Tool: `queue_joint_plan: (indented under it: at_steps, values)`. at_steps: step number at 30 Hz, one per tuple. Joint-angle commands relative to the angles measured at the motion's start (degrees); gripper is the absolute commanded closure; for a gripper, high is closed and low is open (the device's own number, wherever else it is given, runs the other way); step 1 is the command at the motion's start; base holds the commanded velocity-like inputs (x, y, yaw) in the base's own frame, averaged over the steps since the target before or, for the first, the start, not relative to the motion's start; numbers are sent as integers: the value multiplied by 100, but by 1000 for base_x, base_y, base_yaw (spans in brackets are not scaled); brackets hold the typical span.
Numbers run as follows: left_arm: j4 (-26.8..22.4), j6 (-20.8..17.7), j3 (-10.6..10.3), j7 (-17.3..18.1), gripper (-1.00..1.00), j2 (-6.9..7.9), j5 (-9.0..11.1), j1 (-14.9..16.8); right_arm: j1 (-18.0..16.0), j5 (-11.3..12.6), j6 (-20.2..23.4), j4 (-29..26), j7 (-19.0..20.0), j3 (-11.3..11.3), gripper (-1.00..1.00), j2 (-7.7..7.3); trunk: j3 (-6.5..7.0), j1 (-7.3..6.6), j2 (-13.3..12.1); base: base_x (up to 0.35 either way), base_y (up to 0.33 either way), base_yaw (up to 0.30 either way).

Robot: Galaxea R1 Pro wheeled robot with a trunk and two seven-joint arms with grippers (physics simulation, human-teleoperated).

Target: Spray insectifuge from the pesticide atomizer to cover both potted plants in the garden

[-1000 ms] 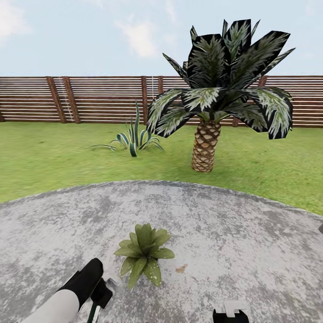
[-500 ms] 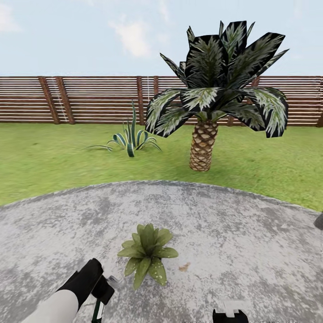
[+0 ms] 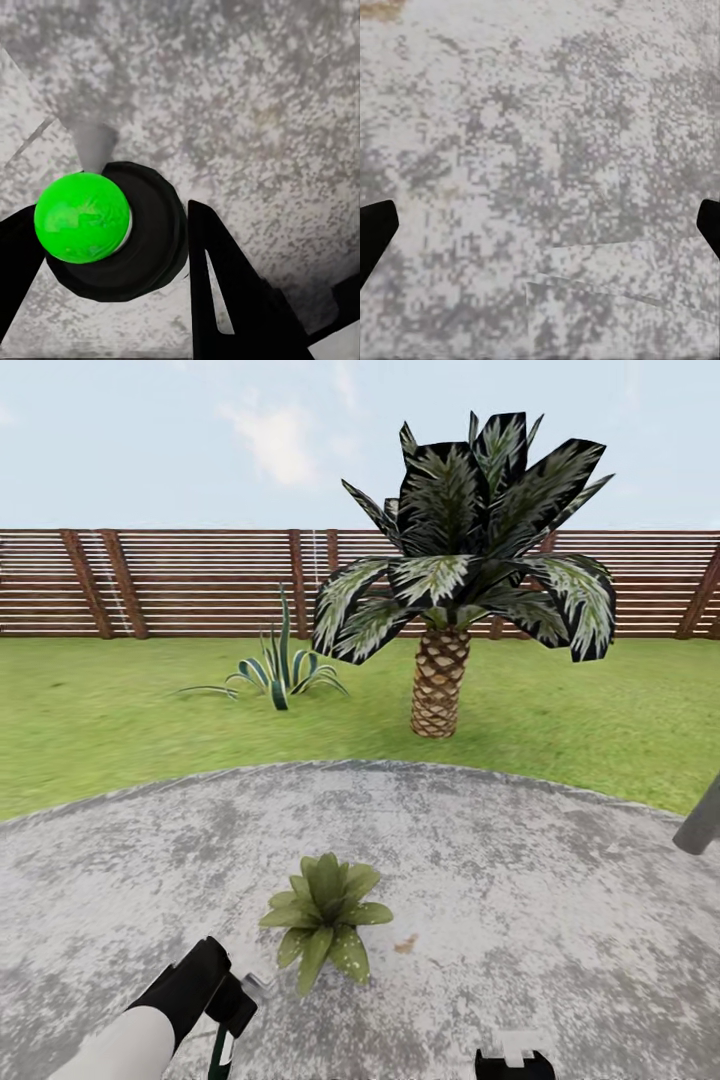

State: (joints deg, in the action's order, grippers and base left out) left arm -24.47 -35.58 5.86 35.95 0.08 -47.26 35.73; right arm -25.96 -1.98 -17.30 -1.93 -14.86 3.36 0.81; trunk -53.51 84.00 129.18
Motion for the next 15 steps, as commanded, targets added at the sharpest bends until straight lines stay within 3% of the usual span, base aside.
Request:
queue_joint_plan:
  at_steps: [1,4,8,15]
  values:
    - [-20,-24,38,44,100,-7,-31,2,-6,-21,-6,8,-45,33,-100,6,-5,-2,2,-39,287,0]
    - [-62,-33,50,45,100,-14,-15,3,-6,-15,-9,2,-53,33,-100,18,-5,-2,2,-17,297,-2]
    - [-99,-33,27,9,100,-12,-44,9,-6,1,-7,0,-58,33,-100,17,6,-2,2,-2,265,-191]
    - [-85,16,36,-56,100,-19,-35,4,-6,-13,-21,0,-32,35,-100,-31,22,-2,2,0,19,-180]
